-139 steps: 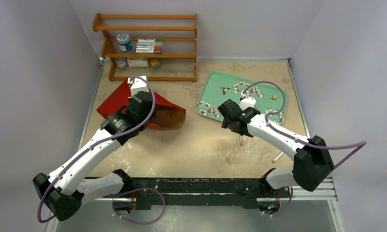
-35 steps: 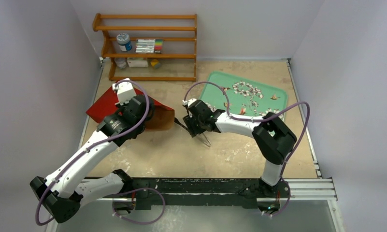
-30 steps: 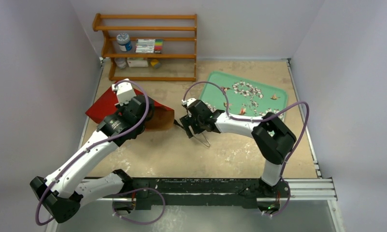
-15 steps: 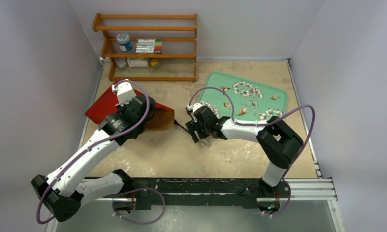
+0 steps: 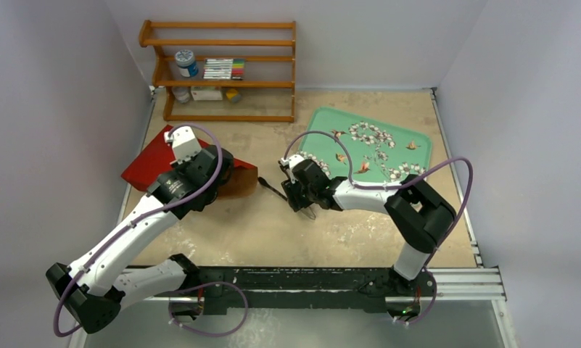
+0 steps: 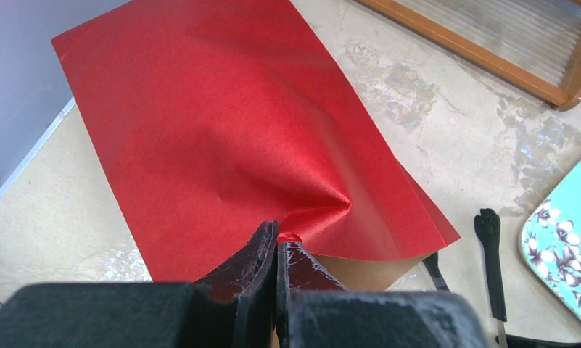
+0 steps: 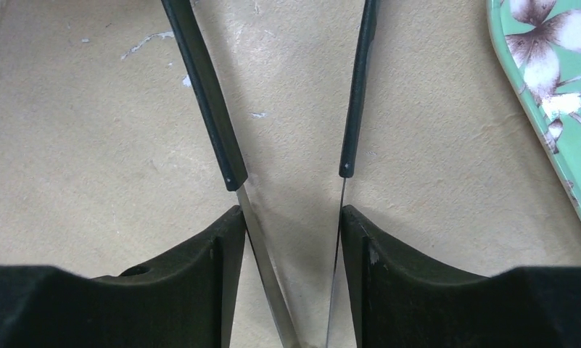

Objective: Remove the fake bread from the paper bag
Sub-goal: Pick up the clamp from the center of the board.

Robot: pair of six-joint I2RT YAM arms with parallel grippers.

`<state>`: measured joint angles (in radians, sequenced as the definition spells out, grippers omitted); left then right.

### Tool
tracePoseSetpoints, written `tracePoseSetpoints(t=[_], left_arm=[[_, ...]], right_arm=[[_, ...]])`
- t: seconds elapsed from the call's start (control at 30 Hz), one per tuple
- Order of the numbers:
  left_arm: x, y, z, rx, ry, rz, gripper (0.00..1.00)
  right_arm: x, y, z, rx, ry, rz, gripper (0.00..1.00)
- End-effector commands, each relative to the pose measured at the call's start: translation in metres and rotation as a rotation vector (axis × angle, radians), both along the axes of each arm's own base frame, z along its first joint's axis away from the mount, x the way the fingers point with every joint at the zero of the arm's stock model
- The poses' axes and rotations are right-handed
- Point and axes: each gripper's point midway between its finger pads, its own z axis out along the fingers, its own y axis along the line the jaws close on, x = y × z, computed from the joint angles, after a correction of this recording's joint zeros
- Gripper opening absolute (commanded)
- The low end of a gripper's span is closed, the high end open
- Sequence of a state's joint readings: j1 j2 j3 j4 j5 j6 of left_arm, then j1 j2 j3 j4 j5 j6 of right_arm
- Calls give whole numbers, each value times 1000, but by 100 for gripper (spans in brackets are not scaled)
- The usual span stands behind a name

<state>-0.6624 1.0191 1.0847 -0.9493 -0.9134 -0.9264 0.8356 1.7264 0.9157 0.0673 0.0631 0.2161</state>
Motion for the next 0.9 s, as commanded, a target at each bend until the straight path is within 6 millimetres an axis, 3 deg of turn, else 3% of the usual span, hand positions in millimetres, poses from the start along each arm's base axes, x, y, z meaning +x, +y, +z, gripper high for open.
tracePoseSetpoints(t=[0.0, 0.47, 0.7, 0.87], left_arm=[[-5, 10, 9, 10, -11, 47, 0], [-17, 3, -12, 7, 79, 23, 0], [-26, 1, -24, 5, 127, 12, 0], [-31, 1, -28, 4, 148, 7, 0]], right_arm=[[-7, 3, 11, 47, 7, 11, 52], [-9, -7, 73, 120, -78, -26, 48], [-16, -15, 91, 137, -88, -26, 47], [-21, -18, 86, 121, -66, -20, 44]])
